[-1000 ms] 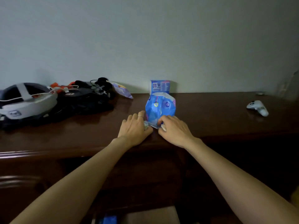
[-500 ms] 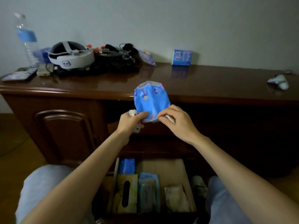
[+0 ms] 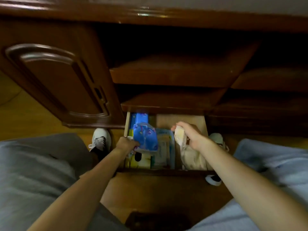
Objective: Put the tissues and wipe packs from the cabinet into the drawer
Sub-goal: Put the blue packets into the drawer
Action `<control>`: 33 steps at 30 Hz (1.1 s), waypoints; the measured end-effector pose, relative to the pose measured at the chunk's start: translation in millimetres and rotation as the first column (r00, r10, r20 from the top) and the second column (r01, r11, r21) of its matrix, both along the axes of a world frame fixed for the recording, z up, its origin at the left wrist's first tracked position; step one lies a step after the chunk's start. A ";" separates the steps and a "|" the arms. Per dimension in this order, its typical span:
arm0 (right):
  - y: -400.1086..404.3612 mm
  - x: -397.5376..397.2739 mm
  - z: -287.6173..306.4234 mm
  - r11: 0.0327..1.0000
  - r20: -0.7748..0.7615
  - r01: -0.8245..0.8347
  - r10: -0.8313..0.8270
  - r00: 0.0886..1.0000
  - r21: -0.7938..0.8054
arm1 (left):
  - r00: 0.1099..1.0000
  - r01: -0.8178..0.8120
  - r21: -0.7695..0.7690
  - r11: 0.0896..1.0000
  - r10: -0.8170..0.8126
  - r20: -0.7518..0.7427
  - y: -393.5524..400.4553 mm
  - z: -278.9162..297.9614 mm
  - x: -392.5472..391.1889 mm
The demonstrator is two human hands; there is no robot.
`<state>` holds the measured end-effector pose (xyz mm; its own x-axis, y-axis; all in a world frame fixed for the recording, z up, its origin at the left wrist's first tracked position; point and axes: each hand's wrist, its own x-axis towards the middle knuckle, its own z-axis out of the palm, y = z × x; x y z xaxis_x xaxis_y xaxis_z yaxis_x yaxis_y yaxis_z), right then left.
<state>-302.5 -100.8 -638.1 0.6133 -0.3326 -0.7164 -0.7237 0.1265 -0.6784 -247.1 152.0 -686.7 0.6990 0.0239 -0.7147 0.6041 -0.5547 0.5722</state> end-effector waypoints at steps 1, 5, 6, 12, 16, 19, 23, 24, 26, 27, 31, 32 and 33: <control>-2.8 0.2 -7.6 0.994 -0.053 0.049 -0.044 0.998 0.094 | 0.998 0.067 0.077 0.995 -0.068 0.016 0.9 -4.9 -0.6; -21.8 -11.5 -40.6 0.926 -0.230 0.215 -0.146 0.962 0.311 | 0.918 0.203 0.481 0.853 -0.337 0.209 3.4 -8.2 -5.0; -26.9 -16.1 -49.5 0.924 -0.258 0.211 -0.130 0.957 0.319 | 0.895 0.163 0.499 0.851 -0.340 0.288 -0.1 -5.7 -7.2; -42.9 -29.5 -71.5 0.966 -0.191 -0.010 0.061 0.980 0.257 | 0.877 0.237 0.112 0.965 -0.262 0.404 -52.8 3.9 -15.2; -56.4 -8.6 -73.2 0.963 -0.075 -0.254 0.248 0.966 -0.085 | 0.887 0.316 -0.029 0.948 -0.285 0.364 -77.0 -8.9 -16.8; -77.9 18.6 -82.4 0.623 -0.193 -0.544 0.541 0.819 -0.562 | 0.878 0.347 -0.071 0.935 -0.298 0.375 -86.0 -22.0 -14.3; -98.5 53.3 -110.5 0.061 -0.521 -0.749 0.681 0.515 -0.660 | 0.820 0.391 0.084 0.917 -0.389 0.420 -101.3 -42.2 -17.9; -102.3 58.4 -117.2 -0.110 -0.626 -0.773 0.662 0.413 -0.625 | 0.814 0.379 0.116 0.918 -0.391 0.430 -106.2 -47.6 -18.6; -108.2 62.1 -127.9 -0.314 -0.758 -0.800 0.604 0.247 -0.511 | 0.806 0.351 0.186 0.918 -0.398 0.439 -115.5 -56.0 -17.8; -110.7 61.6 -132.1 -0.350 -0.789 -0.814 0.581 0.198 -0.463 | 0.793 0.357 0.232 0.905 -0.425 0.437 -119.9 -58.7 -16.1; -112.1 64.1 -139.2 -0.386 -0.813 -0.811 0.554 0.178 -0.440 | 0.720 0.397 0.372 0.839 -0.536 0.441 -131.3 -66.2 -9.5; -109.8 66.0 -139.7 -0.390 -0.810 -0.795 0.550 0.203 -0.464 | 0.698 0.395 0.384 0.835 -0.544 0.465 -132.4 -67.8 -8.6; -108.6 67.9 -139.8 -0.391 -0.808 -0.779 0.539 0.237 -0.489 | 0.682 0.389 0.377 0.841 -0.538 0.495 -133.2 -69.3 -7.4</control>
<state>-234.5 -209.4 -777.9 0.8201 -0.0740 -0.5674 0.1231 -0.9456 0.3013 -254.5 18.8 -756.1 0.9285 -0.3100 -0.2046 -0.1578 -0.8279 0.5382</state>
